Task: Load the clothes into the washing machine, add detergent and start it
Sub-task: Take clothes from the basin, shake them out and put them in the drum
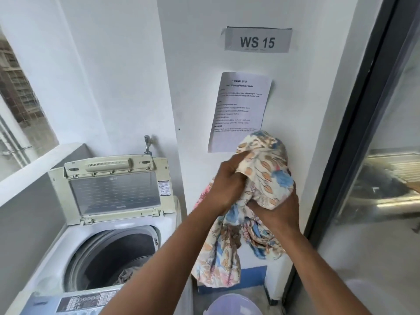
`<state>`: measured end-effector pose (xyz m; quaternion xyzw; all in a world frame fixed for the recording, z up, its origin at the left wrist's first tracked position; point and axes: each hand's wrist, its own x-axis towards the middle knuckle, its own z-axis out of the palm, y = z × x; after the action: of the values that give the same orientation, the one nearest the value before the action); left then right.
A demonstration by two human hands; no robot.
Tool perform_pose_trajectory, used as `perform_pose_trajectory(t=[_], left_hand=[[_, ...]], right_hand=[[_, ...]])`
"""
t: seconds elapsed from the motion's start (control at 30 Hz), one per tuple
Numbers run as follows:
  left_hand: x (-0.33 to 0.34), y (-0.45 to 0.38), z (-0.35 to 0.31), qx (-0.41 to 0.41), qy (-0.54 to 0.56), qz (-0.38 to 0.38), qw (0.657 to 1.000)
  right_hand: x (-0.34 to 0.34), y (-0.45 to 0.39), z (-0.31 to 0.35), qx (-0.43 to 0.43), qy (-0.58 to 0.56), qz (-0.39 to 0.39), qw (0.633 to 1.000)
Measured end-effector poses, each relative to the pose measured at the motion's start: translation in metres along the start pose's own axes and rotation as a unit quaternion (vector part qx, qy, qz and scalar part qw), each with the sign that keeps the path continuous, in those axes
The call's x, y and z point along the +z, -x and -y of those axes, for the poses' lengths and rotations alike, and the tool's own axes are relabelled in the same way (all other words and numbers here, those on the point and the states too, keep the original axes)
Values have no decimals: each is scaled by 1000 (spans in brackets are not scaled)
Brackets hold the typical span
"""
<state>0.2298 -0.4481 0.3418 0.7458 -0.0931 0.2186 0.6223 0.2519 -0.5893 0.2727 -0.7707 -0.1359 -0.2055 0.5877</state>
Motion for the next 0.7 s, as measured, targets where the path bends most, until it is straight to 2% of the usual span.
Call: perform_pose_trajectory(t=[0.13,0.2,0.27,0.37,0.47,0.53,0.6,0.67,0.7], left_hand=[[6,-2,-3,41,-99,98,989],[4,2,-4,66,-83,132,986],[-6,9,-1,43,-8,134,990],[-28,30,28,-15,-1,6,1000],[-39,66,69,-153,-36,-120,980],[-35,86,88,-242,17,-154,958],[-27,106,111,-298,68,-192,933],[-20,114,116,-360,150,-186,902],[-15,112,113,-363,229,-157,889]], right_hand=[[8,11,-15,100,-115,-93,984],[13,8,-12,141,-161,-126,969],[13,-1,-7,186,-215,-163,945],[8,-14,-15,223,-312,-188,904],[3,-23,-24,214,-409,-162,872],[-1,-24,-14,209,-483,-117,842],[-4,-28,-7,208,-525,-62,823],[-5,-28,1,225,-550,-37,804],[-3,-26,2,234,-581,-24,779]])
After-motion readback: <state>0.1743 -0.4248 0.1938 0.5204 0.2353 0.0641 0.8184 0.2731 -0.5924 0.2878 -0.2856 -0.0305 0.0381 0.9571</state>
